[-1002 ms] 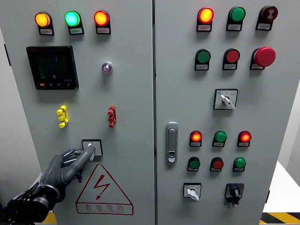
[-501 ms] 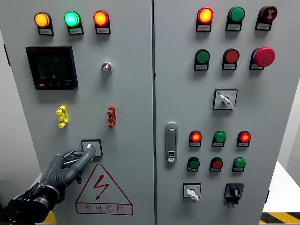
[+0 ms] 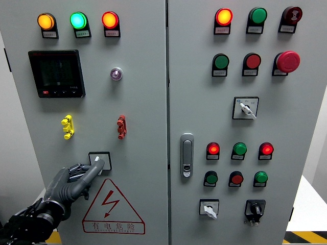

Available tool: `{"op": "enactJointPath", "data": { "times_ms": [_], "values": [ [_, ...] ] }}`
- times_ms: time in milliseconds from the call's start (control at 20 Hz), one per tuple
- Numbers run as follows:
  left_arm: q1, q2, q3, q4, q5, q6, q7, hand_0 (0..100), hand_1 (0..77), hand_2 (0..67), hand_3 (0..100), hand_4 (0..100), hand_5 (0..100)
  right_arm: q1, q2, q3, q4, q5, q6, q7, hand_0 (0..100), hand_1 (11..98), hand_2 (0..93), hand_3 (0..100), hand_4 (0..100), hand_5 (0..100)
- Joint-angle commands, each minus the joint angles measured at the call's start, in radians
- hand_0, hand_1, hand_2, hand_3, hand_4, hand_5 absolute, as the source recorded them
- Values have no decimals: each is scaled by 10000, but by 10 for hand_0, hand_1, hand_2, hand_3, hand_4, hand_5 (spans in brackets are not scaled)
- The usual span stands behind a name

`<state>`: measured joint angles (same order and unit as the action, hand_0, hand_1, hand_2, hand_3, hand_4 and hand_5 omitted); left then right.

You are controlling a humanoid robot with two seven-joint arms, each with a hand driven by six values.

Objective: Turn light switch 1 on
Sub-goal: 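Close the left hand fingers around the rotary switch knob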

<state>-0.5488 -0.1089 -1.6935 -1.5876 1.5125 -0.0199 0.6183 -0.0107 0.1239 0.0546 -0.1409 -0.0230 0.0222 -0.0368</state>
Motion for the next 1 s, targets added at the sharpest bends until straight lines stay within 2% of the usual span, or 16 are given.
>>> {"op": "enactJointPath", "data": {
  "times_ms": [0, 200, 451, 501, 752, 952],
  "values": [
    [-49, 0, 0, -1, 0, 0, 75, 0, 546, 525, 949, 1000, 902, 0, -12, -9, -2, 0, 8, 0, 0, 193, 0, 197, 194, 105],
    [-65, 0, 0, 14, 0, 0, 152, 0, 538, 528, 950, 1000, 901, 0, 3, 6, -2, 0, 8, 0, 0, 196, 0, 197, 194, 105],
    [-141, 0, 0, 14, 15, 0, 153, 0, 523, 529, 950, 1000, 902, 0, -12, 6, -2, 0, 8, 0, 0, 197, 0, 197, 194, 105],
    [-141, 15, 0, 30, 76, 0, 183, 0, 521, 530, 950, 1000, 903, 0, 3, -9, 13, 0, -8, 0, 0, 196, 0, 197, 194, 105],
    [-157, 0, 0, 45, 383, -16, 367, 65, 498, 531, 954, 1000, 915, 0, -12, 6, 13, 0, -8, 0, 0, 197, 0, 197, 194, 105],
    [-157, 0, -15, 76, 383, -16, 367, 88, 492, 532, 956, 1000, 920, 0, 3, 6, -2, 0, 8, 0, 0, 198, 0, 197, 194, 105]
  ]
}}
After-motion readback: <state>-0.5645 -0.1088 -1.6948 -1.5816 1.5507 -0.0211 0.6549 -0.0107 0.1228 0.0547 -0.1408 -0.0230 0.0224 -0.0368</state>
